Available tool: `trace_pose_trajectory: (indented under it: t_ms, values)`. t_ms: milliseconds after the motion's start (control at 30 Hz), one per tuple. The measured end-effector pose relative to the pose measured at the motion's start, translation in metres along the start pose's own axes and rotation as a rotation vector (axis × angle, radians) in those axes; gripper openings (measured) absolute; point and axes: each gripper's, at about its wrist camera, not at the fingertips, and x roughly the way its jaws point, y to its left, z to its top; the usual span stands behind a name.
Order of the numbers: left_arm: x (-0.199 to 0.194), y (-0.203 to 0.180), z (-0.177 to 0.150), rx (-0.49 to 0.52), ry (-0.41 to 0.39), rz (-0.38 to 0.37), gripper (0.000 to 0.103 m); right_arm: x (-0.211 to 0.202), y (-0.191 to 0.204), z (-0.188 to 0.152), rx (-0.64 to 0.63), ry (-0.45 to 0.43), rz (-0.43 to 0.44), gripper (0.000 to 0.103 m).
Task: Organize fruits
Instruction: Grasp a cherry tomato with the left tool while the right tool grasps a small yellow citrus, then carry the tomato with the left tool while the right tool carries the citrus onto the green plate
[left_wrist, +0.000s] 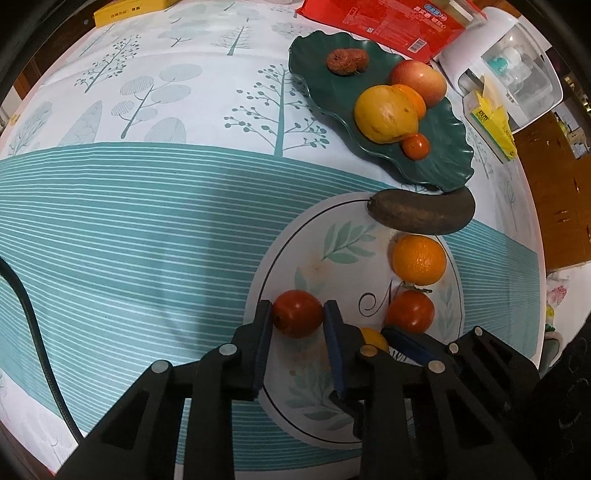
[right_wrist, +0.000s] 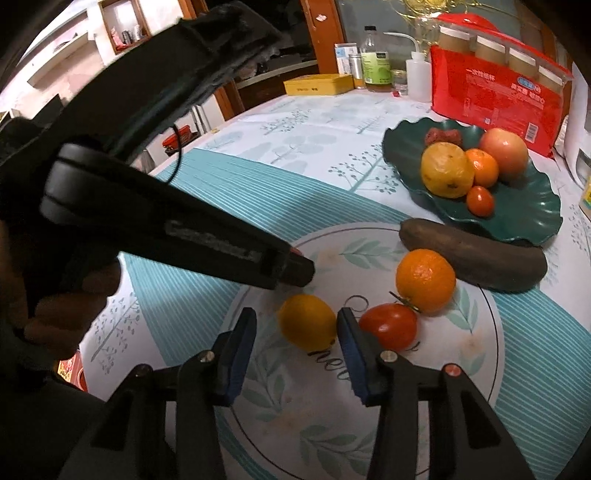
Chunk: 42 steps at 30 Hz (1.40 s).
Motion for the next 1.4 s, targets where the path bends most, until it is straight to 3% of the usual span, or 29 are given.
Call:
trace_pose_trajectory:
  t_ms: [167,267,900,1167,1400]
  values:
    - [-0.001,0.001,0.000,0.003,-0.006,0.000,0.025,0.002,-0.002,0.000,0.003,0.005,-0.004,0.041]
    - [-0.006,0.001,-0.002,0.007,-0.020,-0.002,0.025,0.004,-0.003,-0.001,0.010,0.011,-0.015,0.032]
    - [-0.047,0.007,0.008,0.011,-0.120,-0.024,0.025,0.002,0.007,-0.002,0.062,0.039,0.020,0.030]
    - [-0.064,0.009,0.028,0.030,-0.146,-0.038,0.025,-0.014,0.004,0.025,0.089,0.005,-0.002,0.030]
    - [-0.079,0.008,0.065,0.066,-0.195,-0.044,0.025,-0.031,-0.009,0.057,0.131,-0.063,-0.026,0.030]
